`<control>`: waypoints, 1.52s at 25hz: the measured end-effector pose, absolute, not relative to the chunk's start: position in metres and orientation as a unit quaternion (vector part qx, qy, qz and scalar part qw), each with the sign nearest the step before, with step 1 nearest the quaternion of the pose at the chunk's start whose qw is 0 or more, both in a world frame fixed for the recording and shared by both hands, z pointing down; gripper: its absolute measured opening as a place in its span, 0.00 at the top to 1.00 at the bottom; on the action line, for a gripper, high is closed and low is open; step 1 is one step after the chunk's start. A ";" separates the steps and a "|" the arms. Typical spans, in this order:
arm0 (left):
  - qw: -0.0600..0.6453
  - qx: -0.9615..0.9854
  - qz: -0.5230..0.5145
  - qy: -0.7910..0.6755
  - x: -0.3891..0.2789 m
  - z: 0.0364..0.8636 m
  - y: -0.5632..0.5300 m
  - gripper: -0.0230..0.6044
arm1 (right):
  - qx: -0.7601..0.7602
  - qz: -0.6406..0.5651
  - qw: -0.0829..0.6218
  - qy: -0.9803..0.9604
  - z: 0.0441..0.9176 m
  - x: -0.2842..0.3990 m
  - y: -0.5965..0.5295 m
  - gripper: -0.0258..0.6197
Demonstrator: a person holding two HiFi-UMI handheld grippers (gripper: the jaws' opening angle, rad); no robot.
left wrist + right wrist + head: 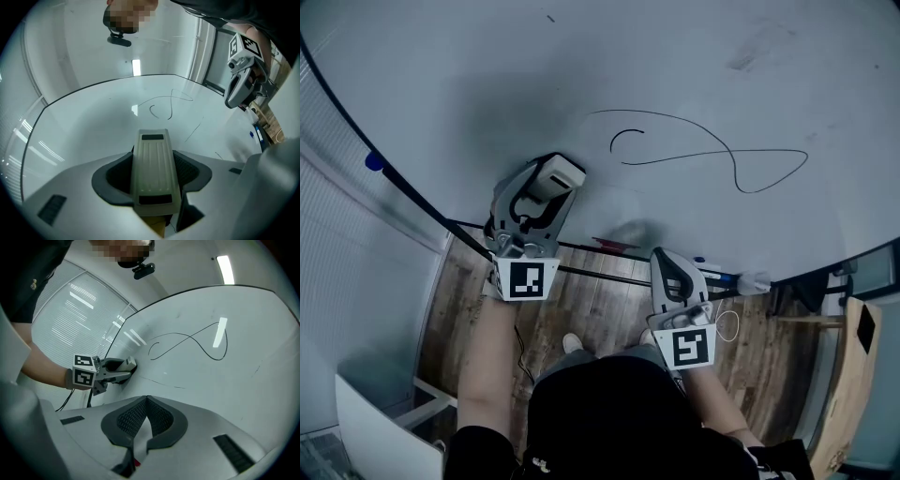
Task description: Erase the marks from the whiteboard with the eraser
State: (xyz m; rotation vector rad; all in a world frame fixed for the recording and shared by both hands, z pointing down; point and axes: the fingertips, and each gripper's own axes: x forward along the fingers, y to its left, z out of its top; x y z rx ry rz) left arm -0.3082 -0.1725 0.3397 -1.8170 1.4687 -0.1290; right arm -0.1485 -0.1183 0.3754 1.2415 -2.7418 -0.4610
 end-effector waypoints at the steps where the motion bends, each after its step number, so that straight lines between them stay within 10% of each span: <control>1: 0.388 -0.712 -0.055 0.583 -0.320 0.339 -0.172 0.55 | 0.404 -0.152 0.049 -0.901 0.376 -0.154 -0.117 0.92; 19: 0.262 -0.686 0.048 0.677 -0.416 0.317 -0.166 0.54 | 0.400 -0.158 0.050 -0.901 0.374 -0.186 -0.105 0.92; 38: 0.313 -0.729 0.037 0.607 -0.279 0.204 -0.173 0.54 | 0.463 -0.154 0.041 -0.872 0.364 -0.126 -0.102 0.92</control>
